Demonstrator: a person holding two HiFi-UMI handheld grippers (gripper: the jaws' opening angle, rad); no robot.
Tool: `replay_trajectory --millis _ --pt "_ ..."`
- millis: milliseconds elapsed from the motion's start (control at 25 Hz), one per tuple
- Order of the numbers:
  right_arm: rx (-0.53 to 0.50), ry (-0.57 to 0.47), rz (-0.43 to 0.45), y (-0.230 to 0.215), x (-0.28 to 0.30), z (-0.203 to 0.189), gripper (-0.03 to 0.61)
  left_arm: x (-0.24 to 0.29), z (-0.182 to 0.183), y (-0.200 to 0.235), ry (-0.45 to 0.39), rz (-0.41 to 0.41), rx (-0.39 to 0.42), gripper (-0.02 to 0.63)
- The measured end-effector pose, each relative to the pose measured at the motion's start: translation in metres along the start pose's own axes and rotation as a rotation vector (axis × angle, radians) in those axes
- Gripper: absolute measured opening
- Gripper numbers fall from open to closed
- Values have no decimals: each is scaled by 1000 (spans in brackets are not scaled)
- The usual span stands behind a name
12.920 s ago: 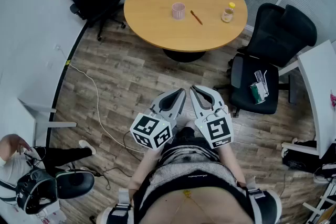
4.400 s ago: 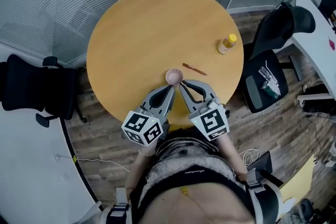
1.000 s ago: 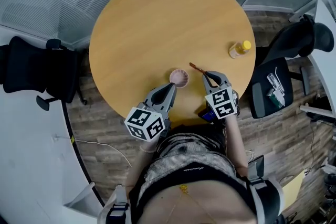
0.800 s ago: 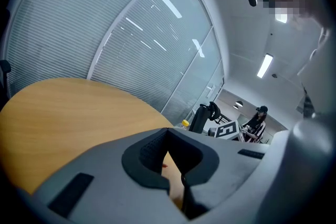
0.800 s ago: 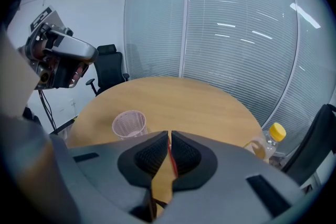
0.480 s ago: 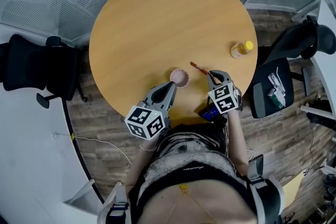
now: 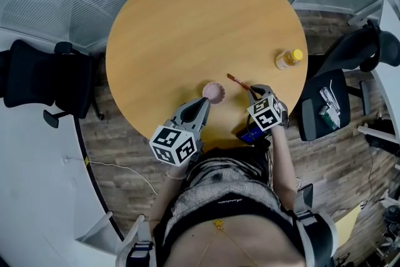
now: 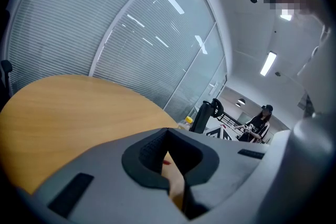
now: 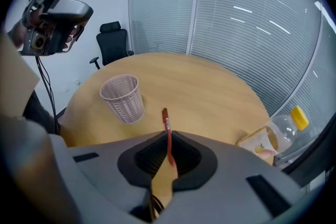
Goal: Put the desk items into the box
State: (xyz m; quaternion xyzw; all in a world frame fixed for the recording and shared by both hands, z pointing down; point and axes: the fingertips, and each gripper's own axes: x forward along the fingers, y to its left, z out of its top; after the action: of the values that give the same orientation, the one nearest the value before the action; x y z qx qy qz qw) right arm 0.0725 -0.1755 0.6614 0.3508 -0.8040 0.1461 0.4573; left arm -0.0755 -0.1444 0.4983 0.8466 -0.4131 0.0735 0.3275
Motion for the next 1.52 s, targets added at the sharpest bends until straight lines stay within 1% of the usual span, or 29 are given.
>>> replay_trajectory --millis 280,480,960,1120,1240,1520 --pt "-56 89 34 2 20 -14 32 0 0 5 7 4 -7 2" --pt "-72 133 67 6 32 -25 34 0 -3 7 15 2 -16 2" --pt "-71 204 79 3 52 -42 35 0 -3 12 22 -3 -29 2" --pt "-95 226 83 5 57 -46 41 0 -3 15 19 1 -34 2" --pt "-97 226 84 6 58 -48 41 0 -5 15 18 3 -39 2" --pt "-36 190 97 4 57 -49 41 -1 -5 12 14 -4 -42 2"
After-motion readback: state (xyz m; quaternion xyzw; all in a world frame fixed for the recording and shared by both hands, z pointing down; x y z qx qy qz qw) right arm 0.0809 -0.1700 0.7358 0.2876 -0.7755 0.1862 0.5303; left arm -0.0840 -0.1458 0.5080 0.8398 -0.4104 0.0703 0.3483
